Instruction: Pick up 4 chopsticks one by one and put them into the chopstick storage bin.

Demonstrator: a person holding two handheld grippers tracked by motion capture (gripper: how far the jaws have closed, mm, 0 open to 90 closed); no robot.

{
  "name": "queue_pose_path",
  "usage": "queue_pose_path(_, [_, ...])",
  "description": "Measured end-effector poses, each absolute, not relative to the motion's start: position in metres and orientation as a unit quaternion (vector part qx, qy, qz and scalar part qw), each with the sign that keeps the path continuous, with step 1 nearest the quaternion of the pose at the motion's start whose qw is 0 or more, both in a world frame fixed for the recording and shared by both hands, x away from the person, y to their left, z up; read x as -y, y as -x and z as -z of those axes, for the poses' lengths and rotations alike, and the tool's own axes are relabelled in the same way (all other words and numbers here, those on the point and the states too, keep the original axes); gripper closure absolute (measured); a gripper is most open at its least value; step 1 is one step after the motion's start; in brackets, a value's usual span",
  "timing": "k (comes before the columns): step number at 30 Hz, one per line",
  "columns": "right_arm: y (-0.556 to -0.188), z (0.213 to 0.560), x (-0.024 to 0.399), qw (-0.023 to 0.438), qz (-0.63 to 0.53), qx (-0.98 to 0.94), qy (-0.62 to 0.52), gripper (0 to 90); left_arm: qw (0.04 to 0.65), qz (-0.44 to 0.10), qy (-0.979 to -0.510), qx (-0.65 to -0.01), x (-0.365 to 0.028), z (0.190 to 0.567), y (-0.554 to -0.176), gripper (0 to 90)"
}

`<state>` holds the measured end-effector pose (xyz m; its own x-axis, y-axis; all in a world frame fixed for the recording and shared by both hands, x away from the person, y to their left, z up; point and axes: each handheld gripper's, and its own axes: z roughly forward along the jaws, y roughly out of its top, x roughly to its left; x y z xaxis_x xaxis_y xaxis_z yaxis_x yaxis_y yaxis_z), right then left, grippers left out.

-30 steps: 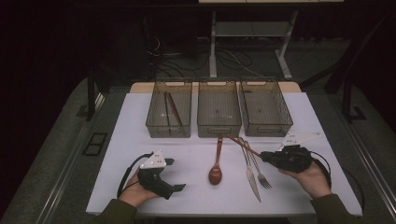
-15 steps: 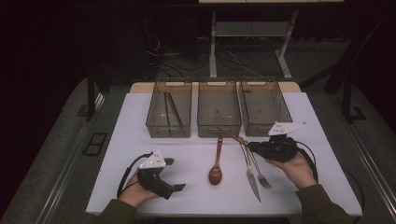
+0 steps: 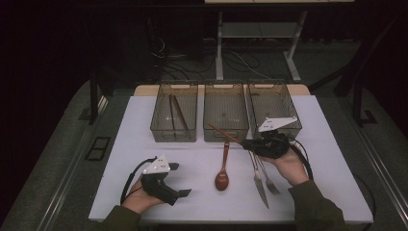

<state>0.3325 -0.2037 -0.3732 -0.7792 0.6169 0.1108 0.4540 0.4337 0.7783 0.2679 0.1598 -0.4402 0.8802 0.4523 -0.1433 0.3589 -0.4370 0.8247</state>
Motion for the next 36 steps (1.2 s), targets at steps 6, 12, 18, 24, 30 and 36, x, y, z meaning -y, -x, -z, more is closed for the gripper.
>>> queue_pose_path(6, [-0.342,0.369,0.193,0.094,-0.433,-0.838,-0.318,85.2,0.474,-0.05,-0.846,-0.239,-0.161,0.44,-0.269,0.0])
queue_pose_path(12, [-0.352,0.363,0.182,0.096,-0.431,-0.839,-0.317,85.2,0.474,-0.051,-0.847,-0.237,-0.161,0.44,-0.269,0.0])
queue_pose_path(18, [-0.361,0.353,0.167,0.101,-0.427,-0.842,-0.312,85.2,0.475,-0.05,-0.847,-0.235,-0.161,0.439,-0.269,0.0])
queue_pose_path(24, [-0.371,0.347,0.151,0.101,-0.421,-0.845,-0.313,85.2,0.475,-0.049,-0.846,-0.236,-0.161,0.439,-0.269,0.0])
queue_pose_path(30, [-0.384,0.344,0.135,0.101,-0.414,-0.845,-0.323,85.2,0.475,-0.048,-0.846,-0.236,-0.161,0.439,-0.269,0.0])
queue_pose_path(36, [-0.397,0.342,0.124,0.101,-0.412,-0.841,-0.336,85.2,0.478,-0.047,-0.844,-0.238,-0.16,0.439,-0.268,0.0])
